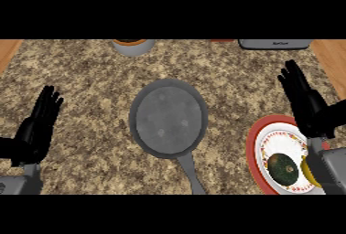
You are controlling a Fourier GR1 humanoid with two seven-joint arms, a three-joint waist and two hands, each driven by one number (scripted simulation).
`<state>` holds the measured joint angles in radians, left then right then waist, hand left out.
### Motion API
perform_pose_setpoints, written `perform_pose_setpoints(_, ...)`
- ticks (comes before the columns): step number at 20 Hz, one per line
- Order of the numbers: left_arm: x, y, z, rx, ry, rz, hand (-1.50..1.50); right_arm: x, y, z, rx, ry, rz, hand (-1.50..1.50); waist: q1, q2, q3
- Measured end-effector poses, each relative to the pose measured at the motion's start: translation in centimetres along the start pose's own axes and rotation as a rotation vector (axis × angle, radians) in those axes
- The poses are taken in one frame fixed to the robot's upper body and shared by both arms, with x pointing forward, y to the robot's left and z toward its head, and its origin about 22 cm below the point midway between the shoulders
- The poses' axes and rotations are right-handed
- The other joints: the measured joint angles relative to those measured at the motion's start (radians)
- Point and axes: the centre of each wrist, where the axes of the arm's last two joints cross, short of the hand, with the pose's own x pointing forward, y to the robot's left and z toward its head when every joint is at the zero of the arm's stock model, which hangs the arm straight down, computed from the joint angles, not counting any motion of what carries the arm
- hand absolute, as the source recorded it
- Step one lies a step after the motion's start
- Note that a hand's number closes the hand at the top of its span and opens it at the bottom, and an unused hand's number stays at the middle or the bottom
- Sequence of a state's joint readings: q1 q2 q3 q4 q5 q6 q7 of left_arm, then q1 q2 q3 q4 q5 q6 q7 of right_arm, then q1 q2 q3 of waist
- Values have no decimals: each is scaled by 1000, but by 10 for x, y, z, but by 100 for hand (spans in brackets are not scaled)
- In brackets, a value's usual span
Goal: Pick the squash from the plate and place it in the pan
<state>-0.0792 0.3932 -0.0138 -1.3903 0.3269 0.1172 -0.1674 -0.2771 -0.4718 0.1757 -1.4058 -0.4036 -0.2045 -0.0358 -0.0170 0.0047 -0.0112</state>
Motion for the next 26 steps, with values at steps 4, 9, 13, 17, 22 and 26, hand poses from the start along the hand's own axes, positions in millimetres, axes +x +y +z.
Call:
perform_pose_setpoints(4, -3, -7, 5, -8, 47, -99, 0, 5, -19, 10, -124, -24, -24, -150, 0, -5, 8)
perform_pose_setpoints(9, -16, -1, 23, -17, 145, -234, 0, -17, -72, 38, -434, 95, 110, -150, -36, -8, 8)
perform_pose_setpoints(13, -18, 4, 35, -17, 200, -276, 0, -38, -98, 91, -659, 253, 121, -150, -56, -18, 9)
perform_pose_setpoints(17, -12, -2, 39, -35, 222, -297, 0, -38, -112, 141, -640, 379, 303, -150, -42, -16, 8)
perform_pose_setpoints(22, -3, -17, 39, -61, 218, -311, 0, -7, -118, 166, -519, 482, 472, -150, -16, -11, 8)
perform_pose_setpoints(26, -3, -20, 44, -82, 222, -315, 0, 29, -116, 162, -381, 536, 524, -150, -2, -9, 9)
